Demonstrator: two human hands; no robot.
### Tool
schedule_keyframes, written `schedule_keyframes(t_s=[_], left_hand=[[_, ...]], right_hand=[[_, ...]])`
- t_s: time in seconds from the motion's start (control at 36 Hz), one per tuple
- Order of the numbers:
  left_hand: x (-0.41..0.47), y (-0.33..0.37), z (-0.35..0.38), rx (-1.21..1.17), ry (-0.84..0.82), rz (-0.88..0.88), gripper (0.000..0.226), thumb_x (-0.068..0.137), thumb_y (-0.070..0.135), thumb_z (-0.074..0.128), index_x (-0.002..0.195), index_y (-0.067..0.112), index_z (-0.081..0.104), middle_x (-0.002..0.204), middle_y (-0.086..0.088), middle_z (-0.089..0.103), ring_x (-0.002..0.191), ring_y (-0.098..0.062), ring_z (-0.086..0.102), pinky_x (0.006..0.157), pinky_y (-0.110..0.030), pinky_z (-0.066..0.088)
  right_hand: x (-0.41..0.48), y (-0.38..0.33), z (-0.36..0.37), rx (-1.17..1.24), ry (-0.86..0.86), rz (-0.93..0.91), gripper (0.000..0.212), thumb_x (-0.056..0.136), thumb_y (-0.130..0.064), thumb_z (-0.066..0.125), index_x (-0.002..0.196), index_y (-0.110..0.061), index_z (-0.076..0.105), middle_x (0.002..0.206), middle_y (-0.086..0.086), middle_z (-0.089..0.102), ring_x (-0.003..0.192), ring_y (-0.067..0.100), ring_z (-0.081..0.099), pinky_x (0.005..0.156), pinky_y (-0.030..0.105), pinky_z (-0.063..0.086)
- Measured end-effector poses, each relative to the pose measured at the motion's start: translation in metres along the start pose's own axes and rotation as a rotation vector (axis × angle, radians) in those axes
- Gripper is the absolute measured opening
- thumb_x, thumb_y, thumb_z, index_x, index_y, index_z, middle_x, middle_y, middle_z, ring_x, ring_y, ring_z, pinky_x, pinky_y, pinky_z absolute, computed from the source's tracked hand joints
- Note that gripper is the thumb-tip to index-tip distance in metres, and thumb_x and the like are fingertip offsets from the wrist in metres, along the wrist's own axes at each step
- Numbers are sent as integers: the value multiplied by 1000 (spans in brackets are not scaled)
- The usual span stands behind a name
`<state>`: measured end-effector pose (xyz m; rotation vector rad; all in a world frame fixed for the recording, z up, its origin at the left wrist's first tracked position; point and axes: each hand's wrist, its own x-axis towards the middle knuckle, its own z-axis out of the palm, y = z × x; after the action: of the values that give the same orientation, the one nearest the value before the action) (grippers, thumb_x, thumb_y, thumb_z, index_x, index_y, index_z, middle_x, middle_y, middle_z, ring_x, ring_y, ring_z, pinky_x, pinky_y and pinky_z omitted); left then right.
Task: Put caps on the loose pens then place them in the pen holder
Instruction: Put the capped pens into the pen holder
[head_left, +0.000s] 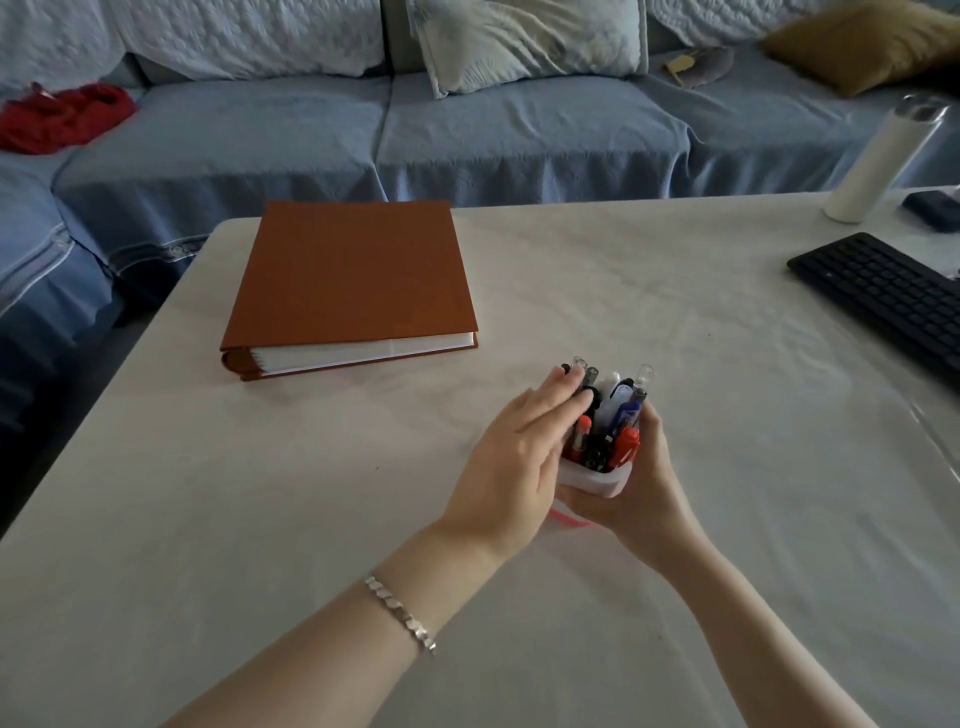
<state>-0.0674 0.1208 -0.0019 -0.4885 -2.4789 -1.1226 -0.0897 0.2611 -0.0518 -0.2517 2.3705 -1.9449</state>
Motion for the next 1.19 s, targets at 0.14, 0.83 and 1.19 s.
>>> schedule_keyframes(t_s=[0.14,0.83,1.19], left_hand=[[13,-2,-5,59,-151,-38,50,90,0,35,136,19,39,143,13,27,138,-3,13,114,-27,14],[-22,-41,-29,-579,75,-599,45,74,-4,67,93,36,62,88,29,69,95,2,64,79,-13,48],[32,-94,-70,-487,157,-737,33,78,6,67,88,36,58,95,16,61,98,-10,59,93,-45,49]], right_hand=[[0,-1,-2,27,-26,-11,96,46,-20,79,119,-53,28,129,-1,48,117,15,52,78,24,51],[10,-24,17,-131,-54,160,96,54,0,83,132,-31,36,119,4,55,93,7,63,74,24,55],[103,-51,70,-301,-204,147,87,60,-13,82,132,-24,36,114,0,60,109,23,58,92,45,49]])
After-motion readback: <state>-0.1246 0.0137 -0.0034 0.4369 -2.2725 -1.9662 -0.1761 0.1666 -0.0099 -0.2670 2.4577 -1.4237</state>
